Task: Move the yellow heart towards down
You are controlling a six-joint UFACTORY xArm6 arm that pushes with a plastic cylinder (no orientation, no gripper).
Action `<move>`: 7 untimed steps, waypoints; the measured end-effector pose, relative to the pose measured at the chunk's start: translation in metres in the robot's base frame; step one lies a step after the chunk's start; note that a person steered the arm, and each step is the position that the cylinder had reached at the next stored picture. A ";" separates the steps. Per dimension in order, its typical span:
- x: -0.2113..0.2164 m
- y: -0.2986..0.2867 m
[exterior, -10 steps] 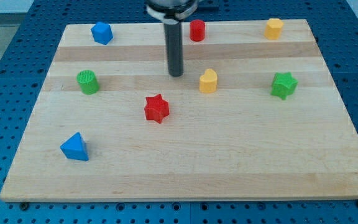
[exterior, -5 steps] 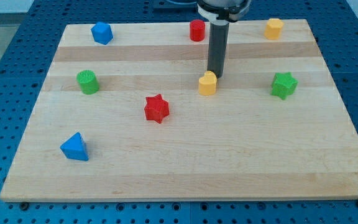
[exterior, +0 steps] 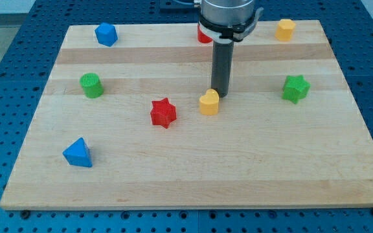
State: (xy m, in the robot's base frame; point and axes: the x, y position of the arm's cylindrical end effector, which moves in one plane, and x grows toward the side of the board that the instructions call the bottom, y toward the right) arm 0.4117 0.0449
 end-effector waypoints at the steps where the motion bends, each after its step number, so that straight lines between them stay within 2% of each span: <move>1: 0.008 -0.007; 4: 0.029 -0.045; 7: 0.064 -0.058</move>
